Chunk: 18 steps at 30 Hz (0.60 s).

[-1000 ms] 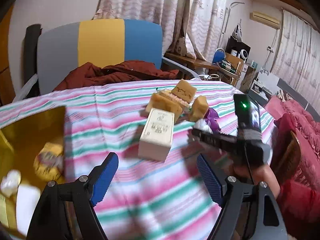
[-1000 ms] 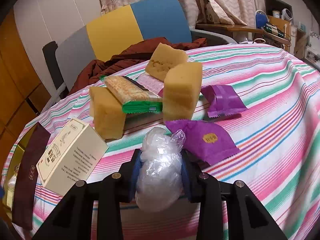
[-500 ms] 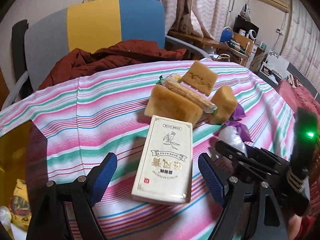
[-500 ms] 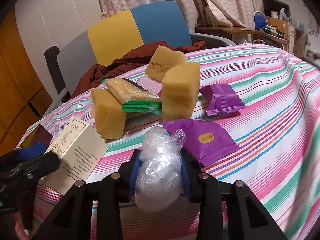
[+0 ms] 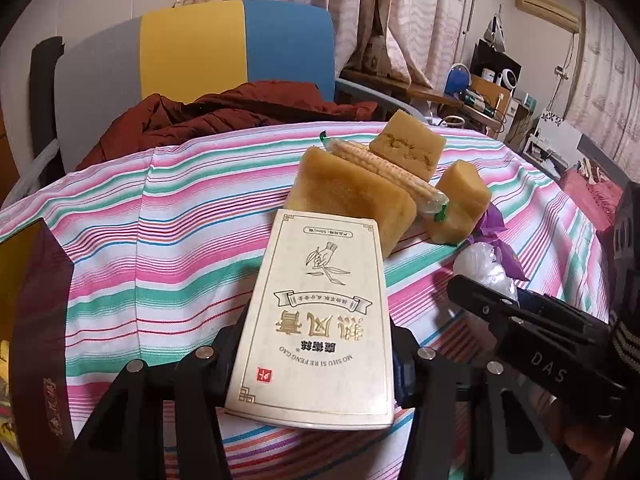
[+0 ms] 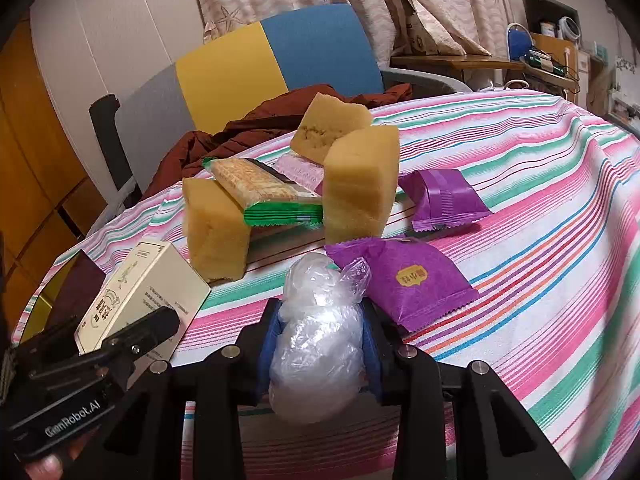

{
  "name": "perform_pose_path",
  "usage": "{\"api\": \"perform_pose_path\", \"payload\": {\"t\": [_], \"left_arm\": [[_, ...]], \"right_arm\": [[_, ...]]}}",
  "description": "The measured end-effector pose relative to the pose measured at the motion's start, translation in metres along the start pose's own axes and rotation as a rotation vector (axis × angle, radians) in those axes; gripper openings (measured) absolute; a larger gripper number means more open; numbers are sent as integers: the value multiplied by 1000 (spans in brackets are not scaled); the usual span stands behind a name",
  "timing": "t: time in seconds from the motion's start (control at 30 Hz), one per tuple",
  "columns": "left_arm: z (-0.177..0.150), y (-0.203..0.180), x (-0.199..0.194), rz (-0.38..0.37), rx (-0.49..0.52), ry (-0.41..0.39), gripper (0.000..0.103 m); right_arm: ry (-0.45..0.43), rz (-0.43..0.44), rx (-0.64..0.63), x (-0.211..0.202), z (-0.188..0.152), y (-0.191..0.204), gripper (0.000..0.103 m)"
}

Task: Organize objects
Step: 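Lift both held items and carry them toward the gold tin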

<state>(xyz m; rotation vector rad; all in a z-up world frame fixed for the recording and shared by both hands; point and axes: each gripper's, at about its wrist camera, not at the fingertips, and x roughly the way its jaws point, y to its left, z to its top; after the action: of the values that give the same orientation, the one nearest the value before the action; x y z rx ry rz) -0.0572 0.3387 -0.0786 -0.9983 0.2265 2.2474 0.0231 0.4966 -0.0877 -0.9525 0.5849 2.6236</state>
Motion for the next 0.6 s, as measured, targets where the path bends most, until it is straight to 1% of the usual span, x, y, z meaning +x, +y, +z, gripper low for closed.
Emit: {"api": "perform_pose_path", "payload": {"t": [0.07, 0.1, 0.17, 0.27, 0.33, 0.43, 0.6], "left_arm": [[-1, 3, 2, -19, -15, 9, 54], [-2, 6, 6, -35, -28, 29, 54], [-4, 11, 6, -62, -49, 21, 54], [-6, 12, 5, -74, -59, 9, 54], [-8, 12, 3, -73, -58, -3, 53], [-11, 8, -1, -49, -46, -27, 53], [-17, 9, -22, -29, -42, -107, 53]], "right_arm": [[0, -1, 0, 0, 0, 0, 37], [0, -2, -1, 0, 0, 1, 37], [0, -5, -3, 0, 0, 1, 37], [0, -11, -9, 0, 0, 2, 37], [-2, -17, -15, 0, 0, 3, 37], [-7, -23, -23, -1, 0, 4, 37], [-21, -9, -38, -5, -3, 7, 37]]}}
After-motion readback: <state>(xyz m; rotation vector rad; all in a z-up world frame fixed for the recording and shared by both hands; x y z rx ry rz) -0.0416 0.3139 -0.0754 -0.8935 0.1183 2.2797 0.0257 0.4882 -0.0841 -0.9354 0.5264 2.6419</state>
